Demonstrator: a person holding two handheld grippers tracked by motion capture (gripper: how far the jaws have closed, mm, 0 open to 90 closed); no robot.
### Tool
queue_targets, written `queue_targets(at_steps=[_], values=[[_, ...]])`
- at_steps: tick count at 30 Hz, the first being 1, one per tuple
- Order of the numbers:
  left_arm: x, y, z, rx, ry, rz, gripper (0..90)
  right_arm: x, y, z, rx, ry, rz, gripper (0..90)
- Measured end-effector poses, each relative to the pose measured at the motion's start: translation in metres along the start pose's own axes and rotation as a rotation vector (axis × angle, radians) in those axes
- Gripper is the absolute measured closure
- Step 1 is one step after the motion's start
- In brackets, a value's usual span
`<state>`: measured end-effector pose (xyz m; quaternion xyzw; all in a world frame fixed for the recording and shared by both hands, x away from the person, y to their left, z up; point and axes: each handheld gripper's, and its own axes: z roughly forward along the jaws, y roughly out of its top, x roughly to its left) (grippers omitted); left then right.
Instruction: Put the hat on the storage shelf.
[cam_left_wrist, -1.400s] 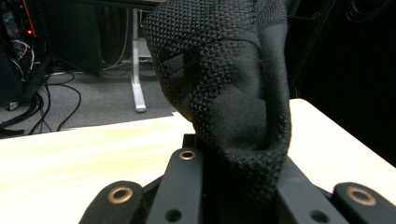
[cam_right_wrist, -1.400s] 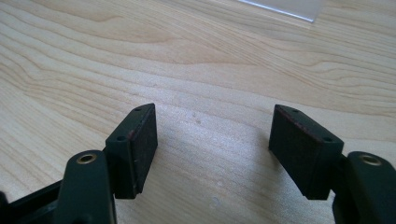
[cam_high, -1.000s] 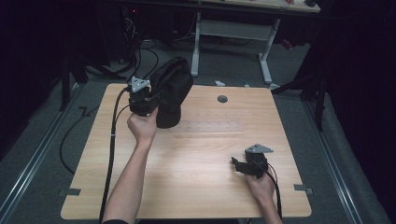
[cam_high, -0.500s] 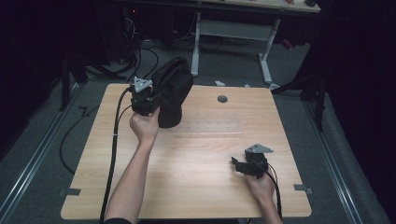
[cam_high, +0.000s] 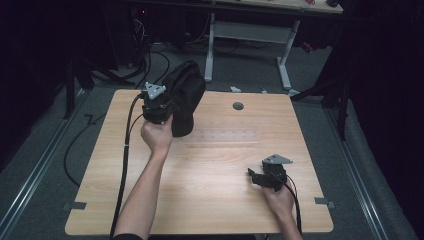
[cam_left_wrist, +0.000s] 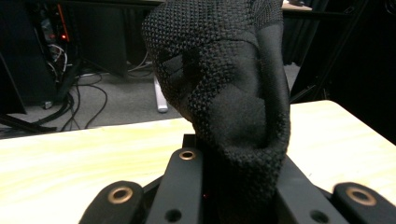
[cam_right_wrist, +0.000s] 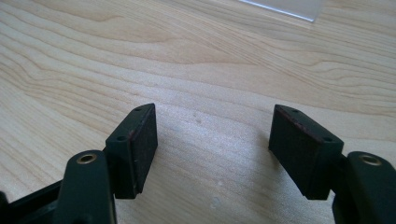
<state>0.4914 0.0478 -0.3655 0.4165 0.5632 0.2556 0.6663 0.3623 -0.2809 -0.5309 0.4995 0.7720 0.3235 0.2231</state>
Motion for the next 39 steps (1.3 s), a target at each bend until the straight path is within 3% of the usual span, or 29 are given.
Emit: queue_targets(at_steps=[6, 17, 28, 39], values=[[-0.002, -0.003, 0.002, 0.001, 0.025, 0.002, 85.4, 0.001, 0.0, 0.0, 0.001, 0.001, 0.005, 32.8], [-0.002, -0.005, 0.003, 0.006, 0.012, 0.002, 85.3, 0.0, 0.0, 0.0, 0.0, 0.001, -0.001, 32.8], [-0.001, -0.011, 0.006, -0.001, 0.038, -0.009, 85.2, 0.0, 0.0, 0.0, -0.001, 0.001, -0.001, 32.8], [0.003, -0.018, 0.006, 0.012, 0.037, -0.017, 85.1, 0.0, 0.0, 0.0, 0.0, 0.001, -0.001, 32.9]])
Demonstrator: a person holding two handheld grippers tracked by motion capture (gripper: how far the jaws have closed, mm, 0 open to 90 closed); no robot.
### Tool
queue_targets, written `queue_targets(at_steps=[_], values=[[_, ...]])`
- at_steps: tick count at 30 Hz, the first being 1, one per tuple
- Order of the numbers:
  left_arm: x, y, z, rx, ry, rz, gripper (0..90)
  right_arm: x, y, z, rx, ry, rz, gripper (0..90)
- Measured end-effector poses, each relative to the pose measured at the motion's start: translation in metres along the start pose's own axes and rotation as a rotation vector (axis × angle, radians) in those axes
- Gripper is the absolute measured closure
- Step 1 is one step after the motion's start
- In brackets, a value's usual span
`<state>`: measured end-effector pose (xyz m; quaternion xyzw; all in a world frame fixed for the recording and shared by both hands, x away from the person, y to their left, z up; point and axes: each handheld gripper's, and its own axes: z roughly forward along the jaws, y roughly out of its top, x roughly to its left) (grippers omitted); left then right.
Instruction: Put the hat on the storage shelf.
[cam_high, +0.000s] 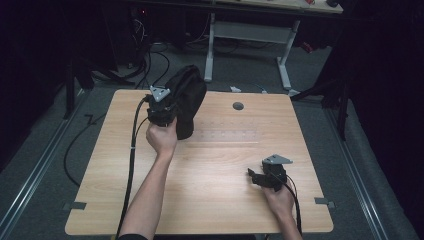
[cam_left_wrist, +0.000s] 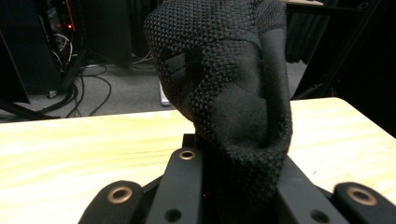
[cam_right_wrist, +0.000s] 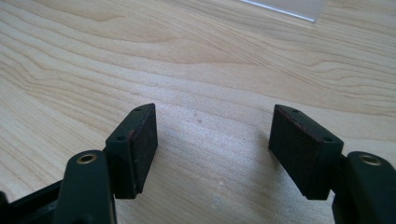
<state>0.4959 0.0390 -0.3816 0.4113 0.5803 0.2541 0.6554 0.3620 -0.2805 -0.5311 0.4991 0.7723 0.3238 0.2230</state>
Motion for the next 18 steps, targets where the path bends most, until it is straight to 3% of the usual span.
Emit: queue_targets(at_steps=[18], values=[[0.008, -0.012, 0.002, 0.022, 0.001, -0.007, 84.5, 0.0, 0.0, 0.0, 0.0, 0.0, -0.001, 32.9]])
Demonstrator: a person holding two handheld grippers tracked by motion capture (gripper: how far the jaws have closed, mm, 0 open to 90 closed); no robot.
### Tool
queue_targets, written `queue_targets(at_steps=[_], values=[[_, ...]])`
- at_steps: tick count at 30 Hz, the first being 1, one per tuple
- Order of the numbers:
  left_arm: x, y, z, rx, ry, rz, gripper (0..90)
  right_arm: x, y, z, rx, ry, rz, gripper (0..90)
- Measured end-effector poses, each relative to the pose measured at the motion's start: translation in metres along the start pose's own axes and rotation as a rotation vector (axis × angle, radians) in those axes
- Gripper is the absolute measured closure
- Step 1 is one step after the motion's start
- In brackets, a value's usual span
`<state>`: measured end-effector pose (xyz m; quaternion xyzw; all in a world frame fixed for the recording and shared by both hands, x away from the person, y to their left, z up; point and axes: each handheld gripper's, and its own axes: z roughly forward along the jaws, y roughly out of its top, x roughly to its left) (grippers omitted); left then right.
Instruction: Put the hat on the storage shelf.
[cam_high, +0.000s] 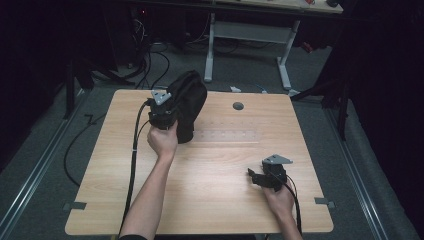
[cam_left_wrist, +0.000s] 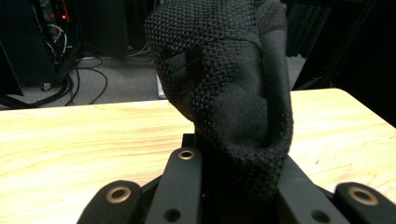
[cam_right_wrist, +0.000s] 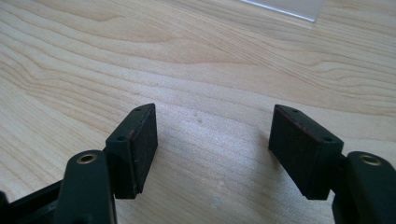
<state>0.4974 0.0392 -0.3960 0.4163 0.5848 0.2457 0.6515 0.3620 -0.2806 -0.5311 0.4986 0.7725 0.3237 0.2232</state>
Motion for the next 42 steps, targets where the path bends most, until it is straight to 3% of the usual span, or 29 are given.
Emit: queue_targets(at_steps=[12, 16, 22, 29, 32, 38, 42], values=[[0.008, 0.005, -0.003, 0.044, -0.023, -0.015, 80.3, 0.0, 0.0, 0.0, 0.0, 0.001, 0.0, 32.9], [0.01, 0.007, -0.005, 0.062, -0.049, -0.031, 71.2, 0.0, 0.0, 0.0, 0.0, 0.001, 0.0, 32.9], [0.014, 0.009, -0.006, 0.096, -0.068, -0.058, 47.3, 0.0, 0.0, 0.0, 0.0, 0.001, 0.001, 32.9], [0.015, 0.014, -0.012, 0.112, -0.12, -0.076, 31.3, 0.0, 0.0, 0.0, 0.001, 0.002, 0.002, 32.9], [0.014, 0.016, -0.016, 0.105, -0.117, -0.064, 24.4, 0.0, 0.0, 0.0, 0.0, 0.002, 0.002, 32.9], [0.015, 0.022, -0.024, 0.117, -0.149, -0.057, 21.0, 0.0, 0.0, 0.0, 0.001, 0.002, 0.002, 32.9], [0.019, 0.027, -0.039, 0.136, -0.194, -0.061, 20.4, 0.0, 0.0, 0.0, 0.0, 0.002, -0.001, 32.9]])
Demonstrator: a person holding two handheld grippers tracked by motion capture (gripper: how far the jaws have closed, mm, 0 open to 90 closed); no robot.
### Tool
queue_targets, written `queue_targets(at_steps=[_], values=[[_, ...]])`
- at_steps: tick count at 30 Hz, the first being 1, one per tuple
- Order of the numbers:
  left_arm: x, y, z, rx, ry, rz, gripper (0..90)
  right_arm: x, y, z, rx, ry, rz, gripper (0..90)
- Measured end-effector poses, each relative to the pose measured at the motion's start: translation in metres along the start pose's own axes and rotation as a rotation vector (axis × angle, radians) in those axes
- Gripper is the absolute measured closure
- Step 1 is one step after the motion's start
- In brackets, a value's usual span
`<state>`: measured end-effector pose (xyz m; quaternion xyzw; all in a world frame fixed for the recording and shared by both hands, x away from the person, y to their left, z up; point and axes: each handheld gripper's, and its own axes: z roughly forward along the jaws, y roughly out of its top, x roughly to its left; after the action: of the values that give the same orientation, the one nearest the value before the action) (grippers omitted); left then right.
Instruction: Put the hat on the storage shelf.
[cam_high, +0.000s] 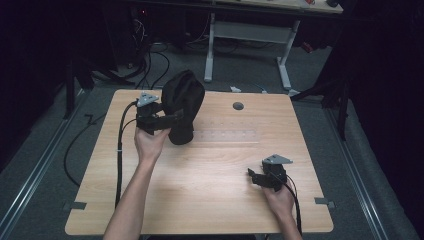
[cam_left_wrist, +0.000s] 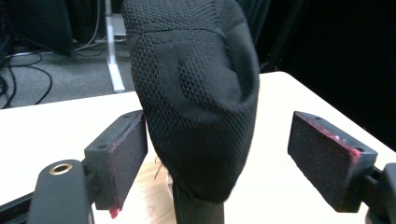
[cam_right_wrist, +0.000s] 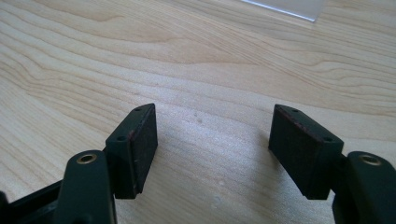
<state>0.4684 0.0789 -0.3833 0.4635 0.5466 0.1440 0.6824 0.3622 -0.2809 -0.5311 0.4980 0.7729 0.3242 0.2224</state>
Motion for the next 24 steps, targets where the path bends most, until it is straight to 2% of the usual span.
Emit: queue_targets(at_steps=[5, 7, 12, 20, 24], values=[[0.006, 0.004, -0.018, 0.006, -0.025, -0.02, 20.1, 0.0, 0.0, 0.0, 0.001, 0.0, 0.003, 32.9], [0.007, 0.005, -0.021, 0.009, -0.025, -0.016, 19.9, 0.0, 0.0, 0.0, 0.0, 0.0, 0.0, 32.9], [0.009, 0.006, -0.039, 0.023, -0.057, -0.002, 19.2, 0.0, 0.0, 0.0, 0.0, 0.0, 0.001, 32.8], [0.018, 0.002, -0.06, 0.048, -0.058, 0.0, 19.1, 0.0, 0.0, 0.0, 0.001, 0.0, 0.004, 32.8], [0.025, -0.003, -0.073, 0.048, -0.066, -0.02, 19.5, 0.0, 0.0, 0.0, 0.001, 0.0, 0.005, 32.9]])
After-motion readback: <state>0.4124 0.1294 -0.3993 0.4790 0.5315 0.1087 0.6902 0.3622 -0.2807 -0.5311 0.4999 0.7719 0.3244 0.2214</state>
